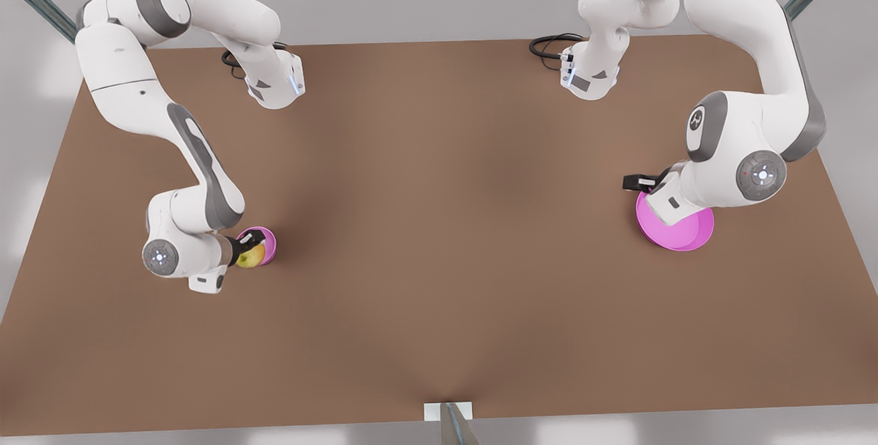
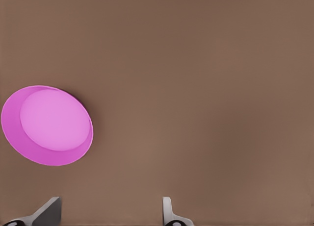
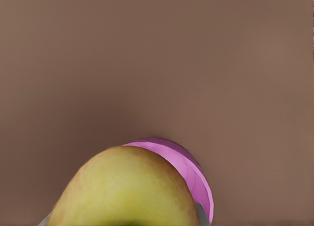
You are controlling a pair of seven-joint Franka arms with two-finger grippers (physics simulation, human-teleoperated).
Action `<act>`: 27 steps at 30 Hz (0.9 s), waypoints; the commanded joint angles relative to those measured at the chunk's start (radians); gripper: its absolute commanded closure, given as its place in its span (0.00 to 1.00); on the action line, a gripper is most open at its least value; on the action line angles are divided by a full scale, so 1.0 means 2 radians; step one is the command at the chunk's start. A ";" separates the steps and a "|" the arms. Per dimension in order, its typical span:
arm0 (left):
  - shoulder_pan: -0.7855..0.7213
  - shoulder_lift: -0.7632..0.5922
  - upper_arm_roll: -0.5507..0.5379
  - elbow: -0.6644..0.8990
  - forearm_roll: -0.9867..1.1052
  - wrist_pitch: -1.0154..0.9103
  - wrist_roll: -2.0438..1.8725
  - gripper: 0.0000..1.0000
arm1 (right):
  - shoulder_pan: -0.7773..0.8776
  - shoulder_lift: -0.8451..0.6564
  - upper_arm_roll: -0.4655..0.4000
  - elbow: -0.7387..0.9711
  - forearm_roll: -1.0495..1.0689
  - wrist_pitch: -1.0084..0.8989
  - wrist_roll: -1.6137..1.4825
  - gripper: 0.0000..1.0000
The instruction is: Use the left arm to pick up the apple from the plate, transfer it to the gripper of the right arm, and then use the right arm to place it into the bowl
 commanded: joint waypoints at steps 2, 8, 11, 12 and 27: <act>0.001 0.000 0.000 0.000 0.000 -0.005 -0.074 0.00 | 0.000 -0.009 0.000 -0.020 -0.004 0.021 0.016 0.16; 0.001 0.000 0.000 0.001 0.001 -0.005 -0.073 0.00 | -0.010 -0.014 0.001 -0.044 -0.004 0.024 0.016 0.16; 0.001 0.001 0.000 0.000 0.001 -0.004 -0.073 0.00 | -0.013 -0.015 0.000 -0.056 -0.004 0.024 0.016 0.16; 0.001 0.003 0.000 0.000 0.001 -0.004 -0.074 0.00 | -0.014 -0.015 0.000 -0.060 -0.004 0.024 0.016 0.16; 0.001 0.003 0.000 0.001 0.001 -0.003 -0.073 0.00 | -0.016 -0.010 0.000 -0.060 -0.004 0.026 0.016 0.00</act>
